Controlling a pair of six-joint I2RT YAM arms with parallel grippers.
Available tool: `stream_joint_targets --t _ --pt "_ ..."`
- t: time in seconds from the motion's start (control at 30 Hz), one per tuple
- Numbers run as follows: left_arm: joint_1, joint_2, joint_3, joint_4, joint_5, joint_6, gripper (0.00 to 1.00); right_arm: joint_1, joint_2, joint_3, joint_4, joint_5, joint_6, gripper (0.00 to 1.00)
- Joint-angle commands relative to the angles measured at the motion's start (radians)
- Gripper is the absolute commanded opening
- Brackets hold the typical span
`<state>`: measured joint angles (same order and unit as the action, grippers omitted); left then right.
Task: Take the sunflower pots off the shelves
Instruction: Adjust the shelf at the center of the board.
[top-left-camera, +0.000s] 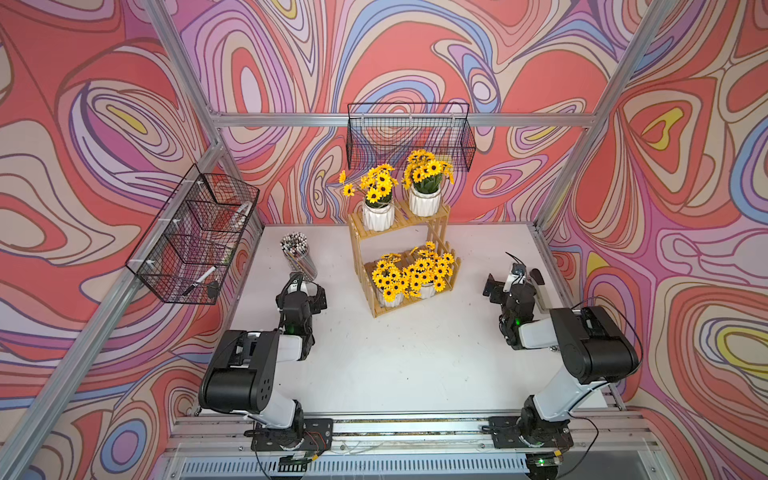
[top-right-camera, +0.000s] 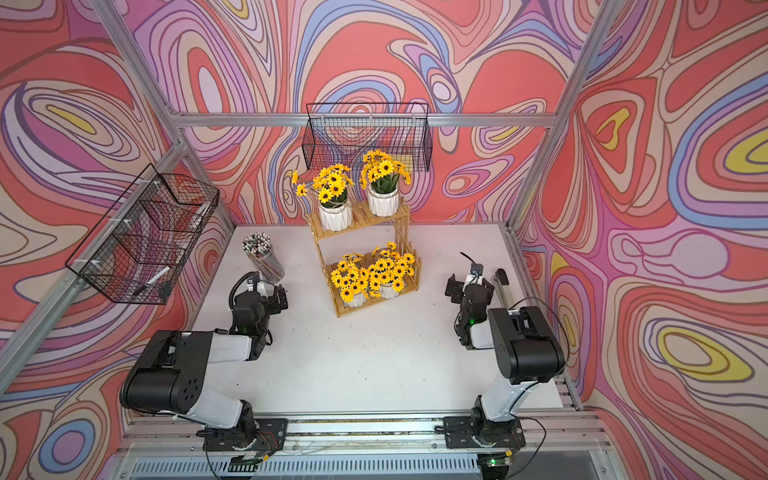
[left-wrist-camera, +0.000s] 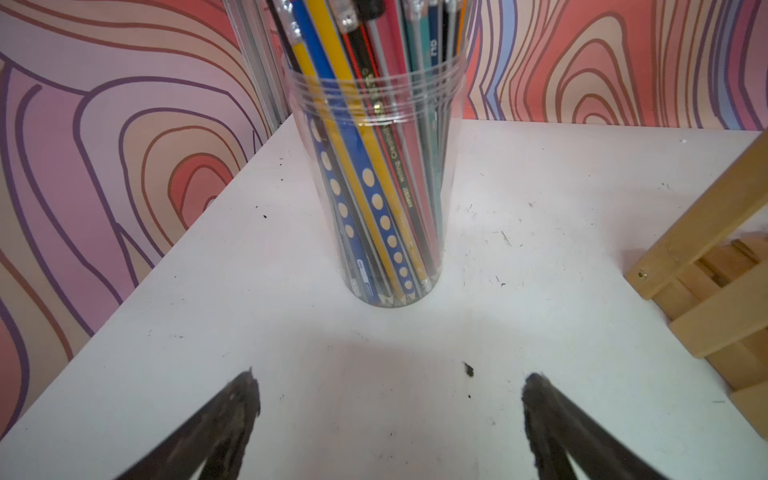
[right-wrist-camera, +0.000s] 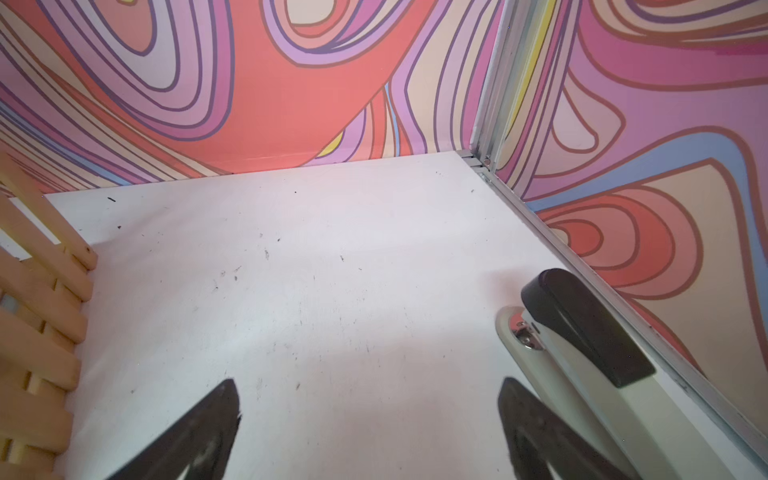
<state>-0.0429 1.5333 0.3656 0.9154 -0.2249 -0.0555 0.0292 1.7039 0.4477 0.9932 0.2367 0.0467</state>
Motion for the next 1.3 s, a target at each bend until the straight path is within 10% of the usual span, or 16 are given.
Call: stream_joint_targets --t 0.0,1.13,1.27 --pt "0.003 0.008 -0.007 0.007 0.005 0.011 1.00 0.001 0.005 0.005 -0.004 0.008 0.010 0.98" --pt "0.003 0.007 -0.004 0.005 0.010 0.016 1.00 0.002 -0.008 0.007 -0.010 0.008 0.005 0.98" --pt "0.003 -0.059 0.029 -0.121 0.014 0.015 1.00 0.006 -0.132 0.218 -0.475 -0.003 0.000 0.98"
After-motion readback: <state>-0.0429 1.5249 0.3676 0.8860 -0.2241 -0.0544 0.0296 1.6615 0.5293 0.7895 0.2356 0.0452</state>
